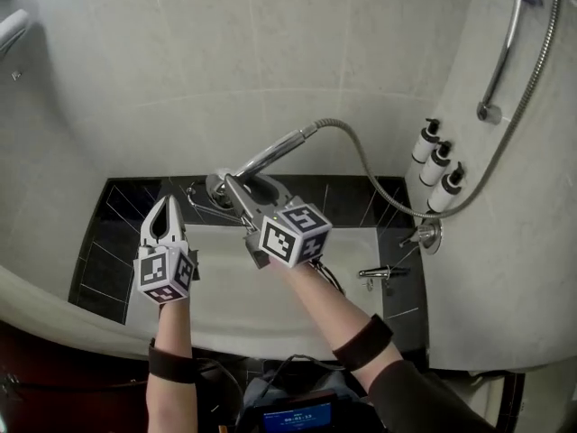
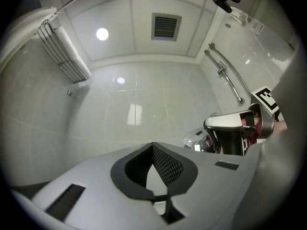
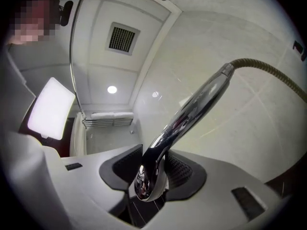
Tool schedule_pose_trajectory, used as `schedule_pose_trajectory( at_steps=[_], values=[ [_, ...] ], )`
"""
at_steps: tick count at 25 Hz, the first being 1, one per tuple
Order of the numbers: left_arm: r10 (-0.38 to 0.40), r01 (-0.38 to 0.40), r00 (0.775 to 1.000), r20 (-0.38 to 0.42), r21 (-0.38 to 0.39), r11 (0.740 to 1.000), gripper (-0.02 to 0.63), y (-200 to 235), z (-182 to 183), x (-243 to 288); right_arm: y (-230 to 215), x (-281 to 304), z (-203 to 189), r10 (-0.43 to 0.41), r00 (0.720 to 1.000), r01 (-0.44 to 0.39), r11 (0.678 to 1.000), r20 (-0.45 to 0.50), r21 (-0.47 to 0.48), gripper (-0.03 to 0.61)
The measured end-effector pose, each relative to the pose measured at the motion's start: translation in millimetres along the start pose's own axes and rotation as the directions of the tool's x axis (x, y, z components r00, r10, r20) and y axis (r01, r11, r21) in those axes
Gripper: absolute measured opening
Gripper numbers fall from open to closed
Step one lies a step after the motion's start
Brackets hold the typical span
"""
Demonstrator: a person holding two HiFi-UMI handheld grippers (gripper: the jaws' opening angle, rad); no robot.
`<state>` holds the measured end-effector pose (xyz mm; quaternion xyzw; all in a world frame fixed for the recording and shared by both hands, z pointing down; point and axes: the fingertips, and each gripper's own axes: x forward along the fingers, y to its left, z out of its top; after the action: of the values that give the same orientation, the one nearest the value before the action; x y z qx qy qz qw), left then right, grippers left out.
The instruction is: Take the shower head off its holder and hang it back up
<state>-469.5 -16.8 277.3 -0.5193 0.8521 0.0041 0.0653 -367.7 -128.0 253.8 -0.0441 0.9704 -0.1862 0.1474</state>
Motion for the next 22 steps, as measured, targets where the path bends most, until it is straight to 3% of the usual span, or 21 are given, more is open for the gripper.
schedule_pose_trajectory(
  at_steps=[14,22],
  values=[
    [-0.08,0.07,0.989,0.123,0.09,0.994,0.006,-34,133,50,8,9,189,0.018,0.976,0.01,0.992,0.219,-0.126,0.172],
    [-0.157,0.123,0.967,0.201,0.173,0.977,0.006,-69,215,78,7,23,295,0.03,0.948,0.016,0.99,0.315,-0.142,0.172]
  ],
)
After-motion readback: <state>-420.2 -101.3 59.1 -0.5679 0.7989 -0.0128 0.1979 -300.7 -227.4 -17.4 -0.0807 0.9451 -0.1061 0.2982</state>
